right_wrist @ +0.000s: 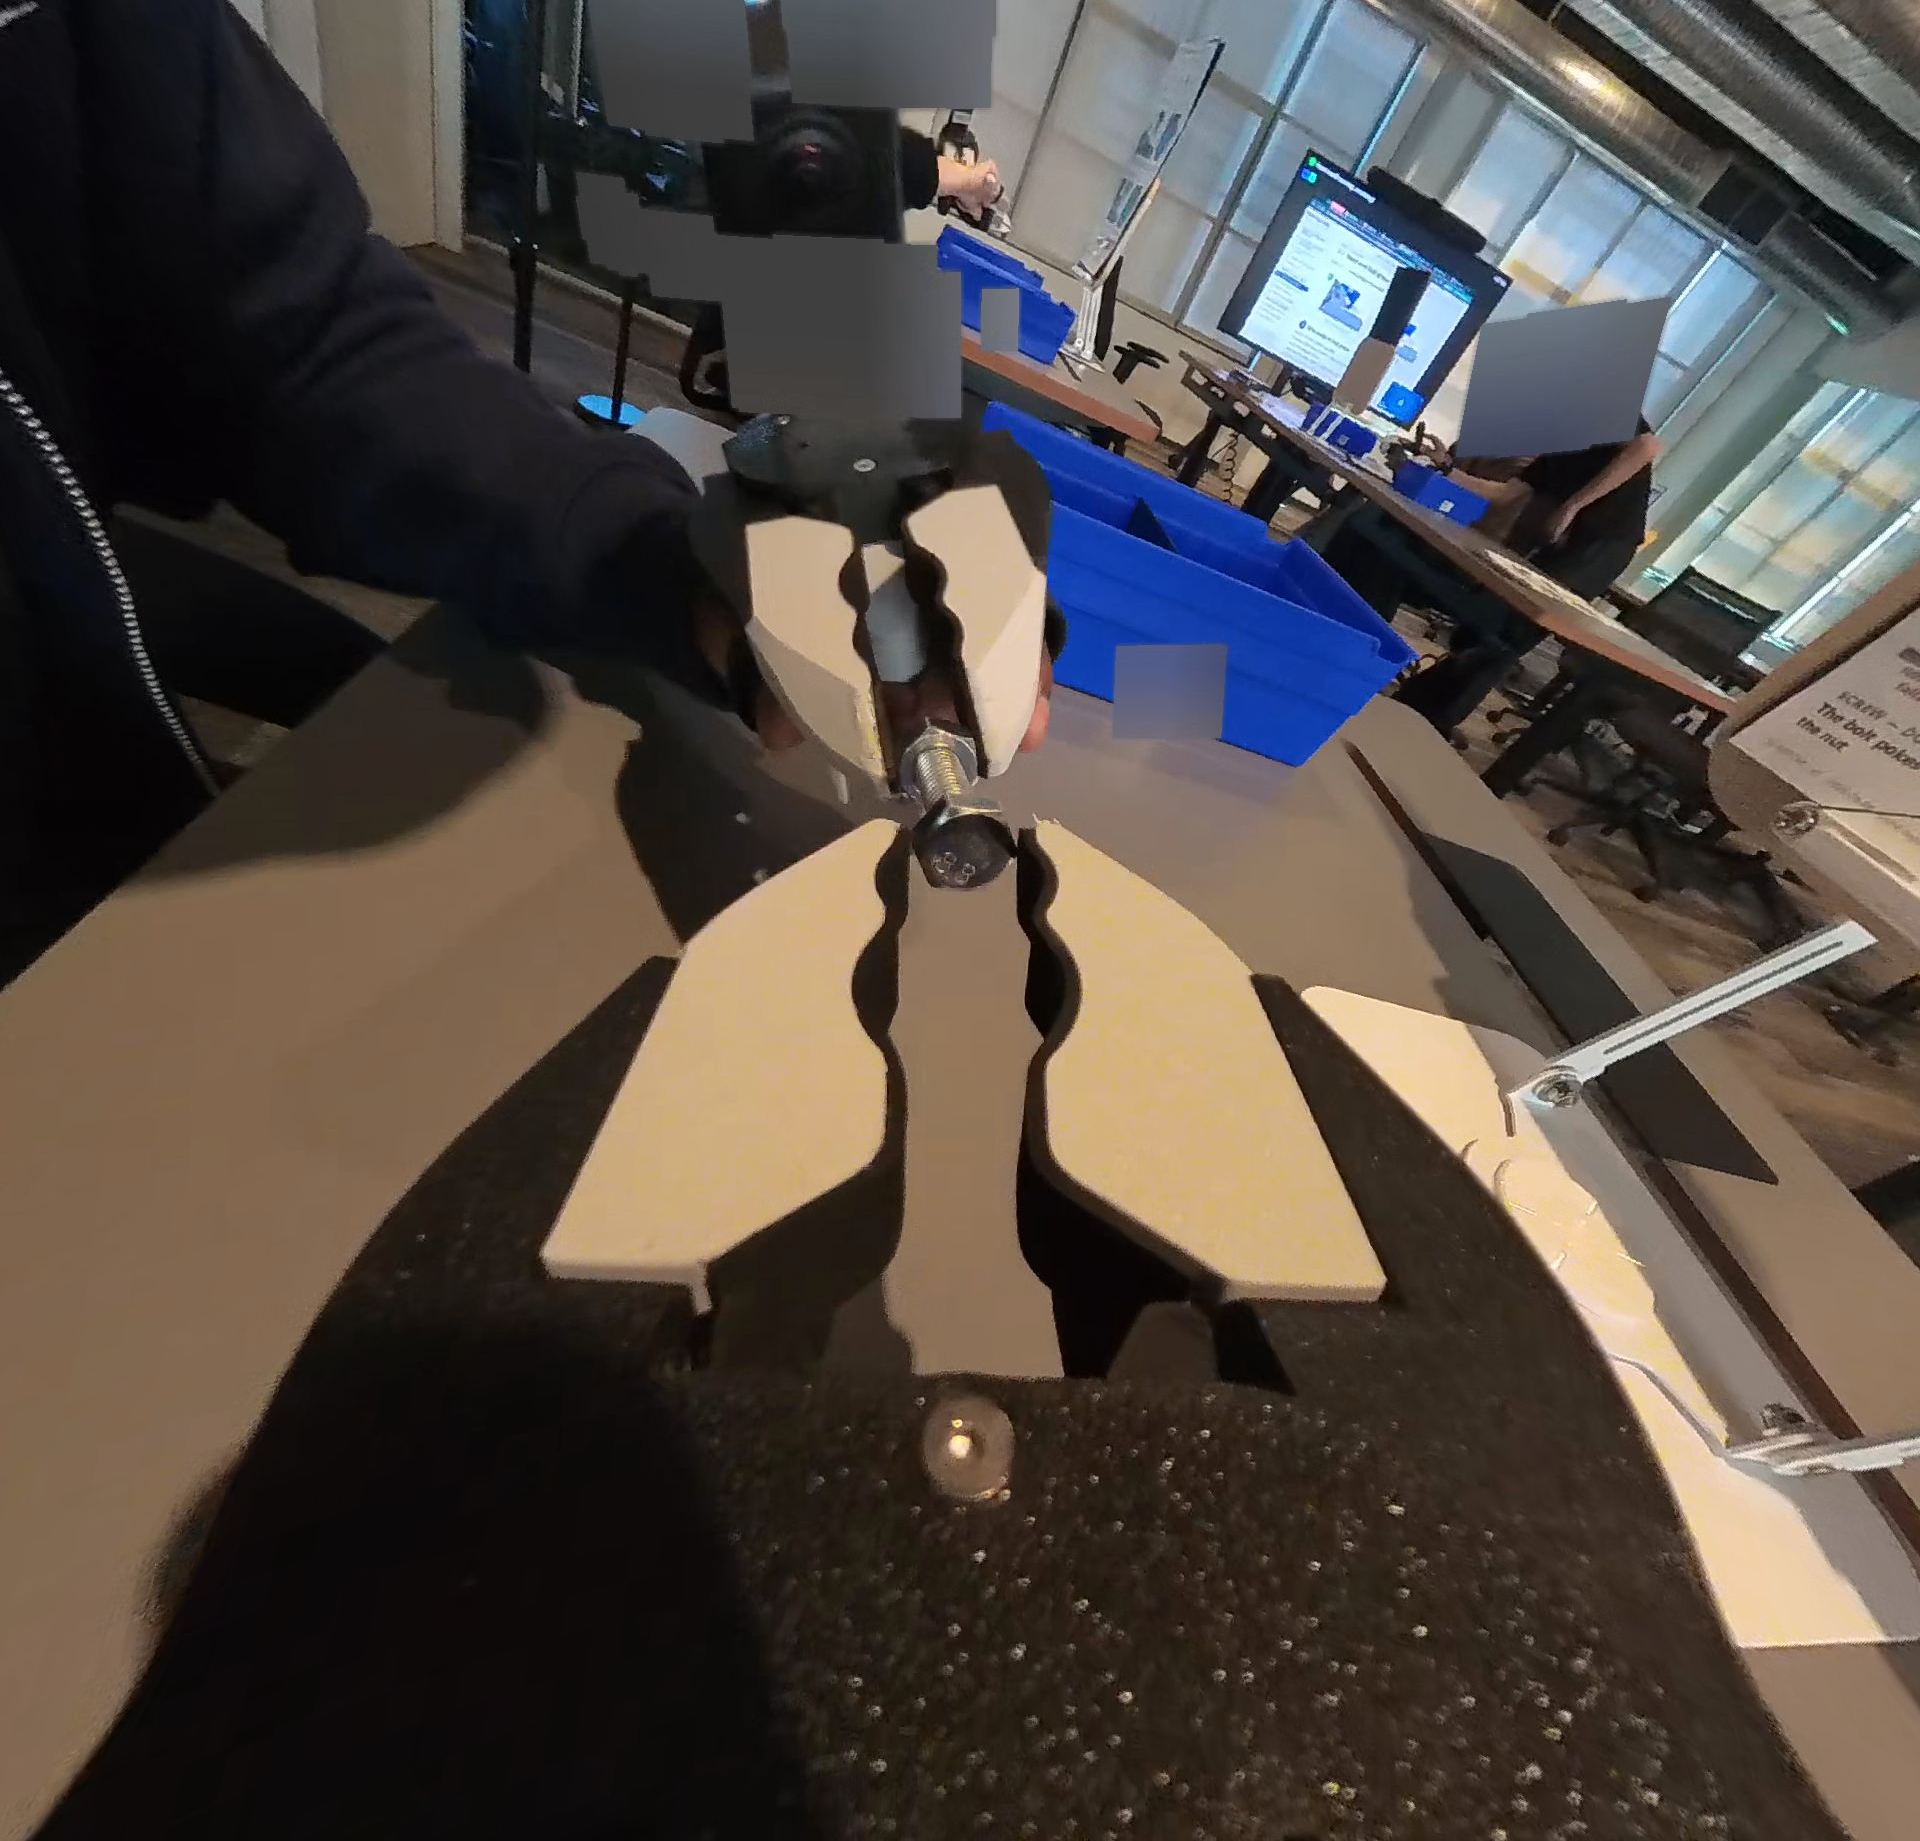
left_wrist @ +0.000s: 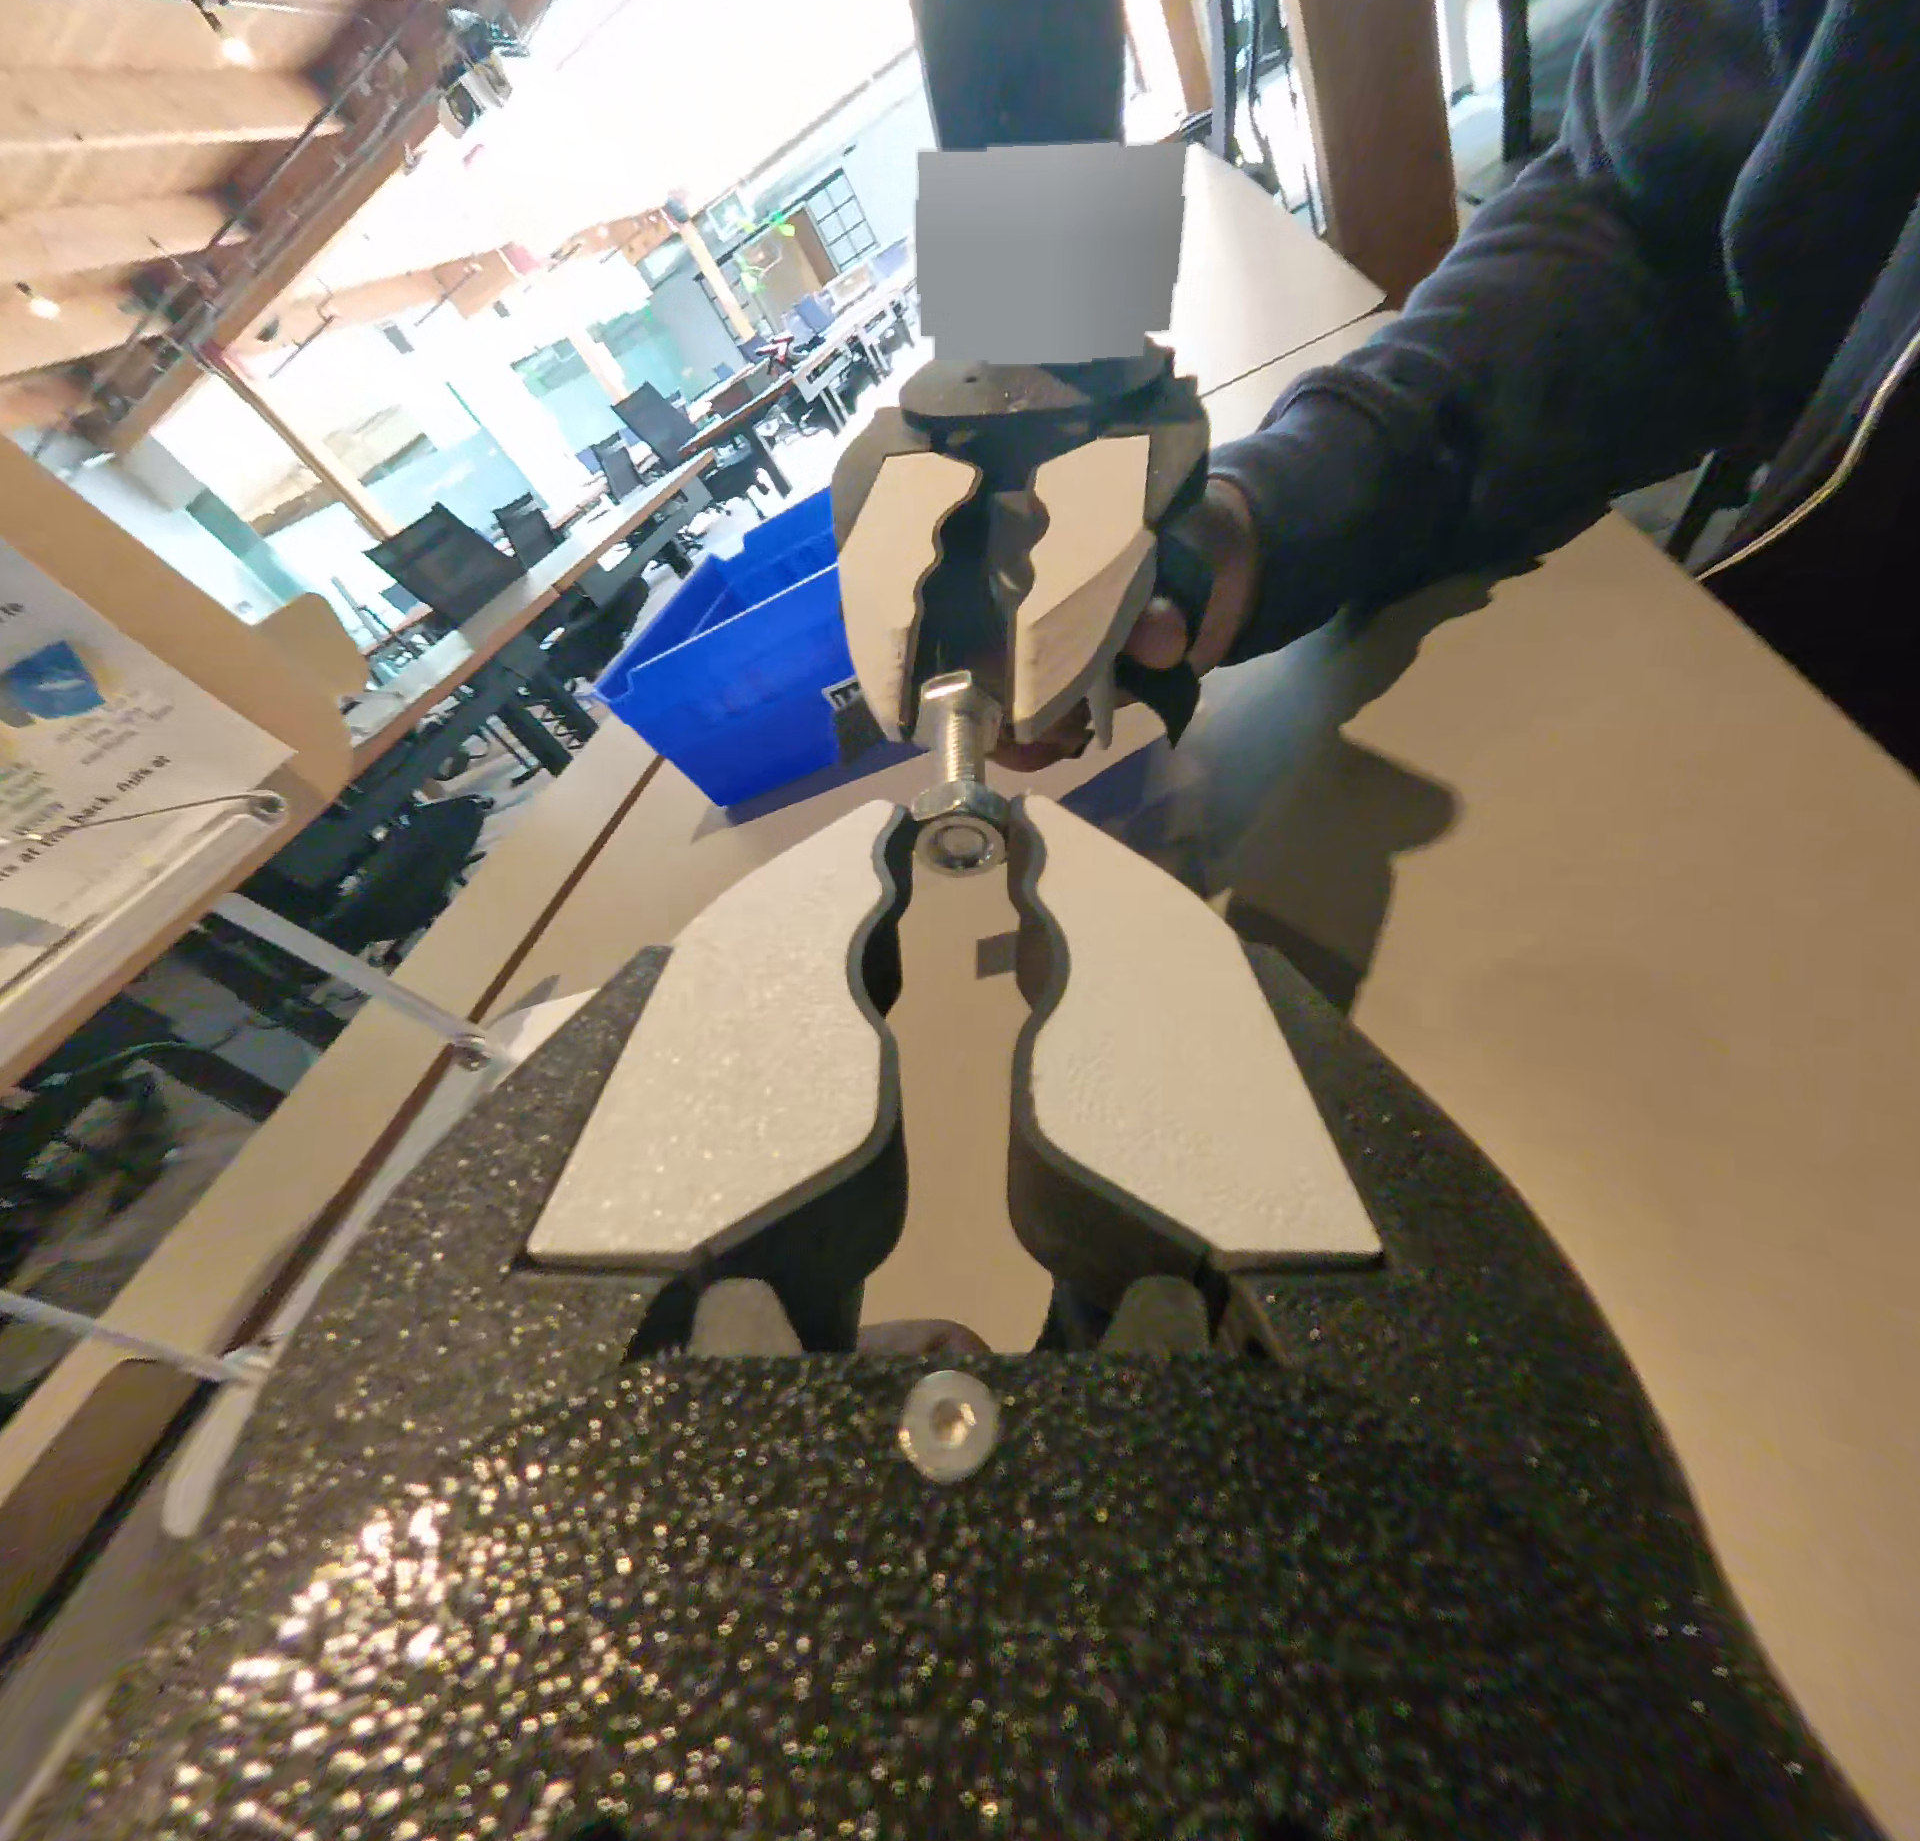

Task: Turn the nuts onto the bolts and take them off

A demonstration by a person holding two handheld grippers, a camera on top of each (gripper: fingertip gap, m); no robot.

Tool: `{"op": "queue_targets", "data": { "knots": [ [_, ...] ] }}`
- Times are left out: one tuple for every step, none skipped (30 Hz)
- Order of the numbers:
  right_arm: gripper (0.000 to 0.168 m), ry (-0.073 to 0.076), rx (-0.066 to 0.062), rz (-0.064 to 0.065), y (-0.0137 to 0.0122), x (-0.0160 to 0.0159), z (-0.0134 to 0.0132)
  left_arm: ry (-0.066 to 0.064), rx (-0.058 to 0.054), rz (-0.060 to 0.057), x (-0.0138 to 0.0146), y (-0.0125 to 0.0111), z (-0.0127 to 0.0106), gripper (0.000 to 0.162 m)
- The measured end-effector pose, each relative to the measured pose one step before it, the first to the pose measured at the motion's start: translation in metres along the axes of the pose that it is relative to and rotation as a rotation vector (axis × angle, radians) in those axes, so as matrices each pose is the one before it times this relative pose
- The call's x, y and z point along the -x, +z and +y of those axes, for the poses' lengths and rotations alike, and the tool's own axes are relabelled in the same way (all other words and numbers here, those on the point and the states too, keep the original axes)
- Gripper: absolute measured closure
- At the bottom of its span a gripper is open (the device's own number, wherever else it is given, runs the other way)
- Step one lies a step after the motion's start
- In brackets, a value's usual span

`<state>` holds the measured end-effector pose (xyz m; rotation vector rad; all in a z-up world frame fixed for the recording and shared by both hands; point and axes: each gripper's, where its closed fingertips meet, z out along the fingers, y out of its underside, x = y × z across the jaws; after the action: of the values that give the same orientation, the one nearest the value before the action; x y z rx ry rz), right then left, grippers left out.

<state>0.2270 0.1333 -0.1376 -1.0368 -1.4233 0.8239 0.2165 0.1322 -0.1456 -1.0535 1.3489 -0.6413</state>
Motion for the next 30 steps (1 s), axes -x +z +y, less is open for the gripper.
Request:
{"op": "queue_targets", "data": {
  "knots": [
    [0.15, -0.0051, -0.0021, -0.0021, -0.0001, 0.00069, -0.00044, -0.0183, -0.0043, 0.0107, -0.00048, 0.00014, -0.0001, 0.145],
    [0.15, -0.0068, -0.0008, -0.0029, 0.0001, 0.00098, -0.00034, -0.0139, -0.0041, 0.0115, -0.0008, 0.00001, -0.00014, 0.145],
    [0.15, -0.0059, 0.0017, -0.0027, 0.00042, 0.00103, -0.00009, -0.0105, -0.0028, 0.0115, -0.00109, 0.00013, 0.00008, 0.145],
    [0.15, -0.0034, 0.0039, -0.003, 0.00058, 0.00107, 0.00022, -0.0059, -0.0014, 0.0081, -0.00092, 0.00012, 0.00006, 0.145],
    [0.15, 0.0018, 0.0062, -0.0024, 0.00074, 0.00068, 0.00065, -0.0012, 0.0, 0.0039, -0.00042, 0.00014, 0.00005, 0.145],
    [0.15, 0.0095, 0.0049, -0.0062, 0.00033, 0.0006, 0.00047, 0.0021, -0.0008, 0.0026, -0.0004, -0.00007, -0.00007, 0.145],
    [0.15, 0.0186, 0.0034, -0.0092, 0.00004, 0.00046, 0.00036, 0.005, -0.0021, -0.0004, -0.00023, -0.00013, -0.0002, 0.145],
    [0.151, 0.0271, 0.0039, -0.0119, 0.0001, 0.00028, 0.00045, 0.0117, -0.0002, -0.0047, 0.00009, -0.00009, -0.0002, 0.145],
    [0.151, 0.0331, 0.0027, -0.0152, 0.00005, 0.00036, 0.00038, 0.0216, 0.0034, -0.0051, -0.00031, 0.0, 0.00019, 0.145],
    [0.151, 0.0376, 0.0031, -0.0134, 0.00011, -0.00008, 0.00064, 0.0322, 0.0093, -0.0125, 0.00012, 0.00016, 0.00069, 0.145],
    [0.151, 0.041, 0.0039, -0.0094, 0.0003, -0.00072, 0.00114, 0.0462, 0.0195, -0.0196, 0.00055, 0.00023, 0.00166, 0.145],
    [0.151, 0.0457, 0.0022, -0.0114, 0.00046, -0.00054, 0.00129, 0.0566, 0.0237, -0.0233, 0.00068, 0.00024, 0.00193, 0.145],
    [0.151, 0.0604, -0.0084, -0.0194, 0.00026, -0.00034, 0.00026, 0.0556, 0.0185, -0.0185, -0.00014, 0.00009, 0.00108, 0.145],
    [0.151, 0.0823, -0.0202, -0.0291, 0.00011, -0.00023, -0.00086, 0.0486, 0.008, -0.0237, 0.00069, -0.00032, -0.00048, 0.145],
    [0.151, 0.0955, -0.0265, -0.039, 0.00017, -0.00001, -0.00113, 0.033, -0.0003, -0.0184, 0.00093, -0.00062, -0.00163, 0.145],
    [0.151, 0.1022, -0.0266, -0.0435, 0.00024, -0.00018, -0.00074, 0.0185, -0.0031, -0.0103, 0.0007, -0.00072, -0.00157, 0.145],
    [0.151, 0.0928, -0.0226, -0.0381, 0.00016, -0.00093, -0.00009, 0.0163, 0.0045, -0.008, 0.00049, -0.00019, 0.0, 0.145],
    [0.151, 0.0555, -0.0178, -0.0243, -0.00026, -0.00153, 0.00027, -0.0042, 0.0085, 0.0004, 0.00012, 0.0004, 0.00131, 0.145],
    [0.151, 0.0028, -0.0118, -0.0088, -0.0006, -0.00098, 0.00016, -0.0317, 0.0058, 0.0127, -0.00022, 0.00049, 0.00201, 0.145],
    [0.151, -0.0411, -0.0025, 0.0111, -0.00063, -0.00077, -0.00011, -0.0365, -0.0012, 0.0133, 0.00024, 0.00023, 0.00155, 0.145],
    [0.149, -0.0628, 0.006, 0.026, -0.00092, -0.0009, -0.0006, -0.0398, -0.0089, 0.0142, 0.00012, -0.00014, 0.00064, 0.145],
    [0.145, -0.0672, 0.0102, 0.0297, -0.00114, -0.00078, -0.00113, -0.0456, -0.0068, 0.0222, -0.00069, 0.00003, 0.00107, 0.145],
    [0.141, -0.0676, 0.0141, 0.0306, -0.00123, -0.0008, -0.00094, -0.0406, -0.0059, 0.0148, 0.00017, -0.00015, 0.00083, 0.145],
    [0.139, -0.0669, 0.0128, 0.03, -0.00123, -0.00086, -0.00063, -0.0375, -0.0102, 0.0111, 0.00063, -0.00036, -0.00016, 0.145],
    [0.138, -0.07, 0.0111, 0.0244, -0.00091, 0.00015, -0.00048, -0.042, -0.015, 0.0093, 0.00108, -0.00044, -0.00146, 0.145],
    [0.136, -0.0748, 0.011, 0.0304, -0.00073, -0.00027, -0.00012, -0.0499, -0.0179, 0.0143, 0.00071, -0.00043, -0.00188, 0.145],
    [0.136, -0.0781, 0.007, 0.028, -0.00022, 0.00069, -0.00069, -0.0541, -0.018, 0.0224, -0.00012, -0.00032, -0.00206, 0.145],
    [0.136, -0.0797, 0.0097, 0.0252, 0.00019, 0.00137, -0.00051, -0.0498, -0.015, 0.0186, 0.00016, -0.00033, -0.00151, 0.145],
    [0.137, -0.0766, 0.0107, 0.0264, 0.0007, 0.00139, -0.00069, -0.047, -0.0111, 0.0169, 0.00022, -0.00014, -0.00063, 0.145],
    [0.139, -0.0644, 0.0112, 0.0158, 0.00107, 0.00246, -0.00054, -0.0425, -0.008, 0.0208, -0.00046, -0.00008, -0.00005, 0.145]
  ]
}}
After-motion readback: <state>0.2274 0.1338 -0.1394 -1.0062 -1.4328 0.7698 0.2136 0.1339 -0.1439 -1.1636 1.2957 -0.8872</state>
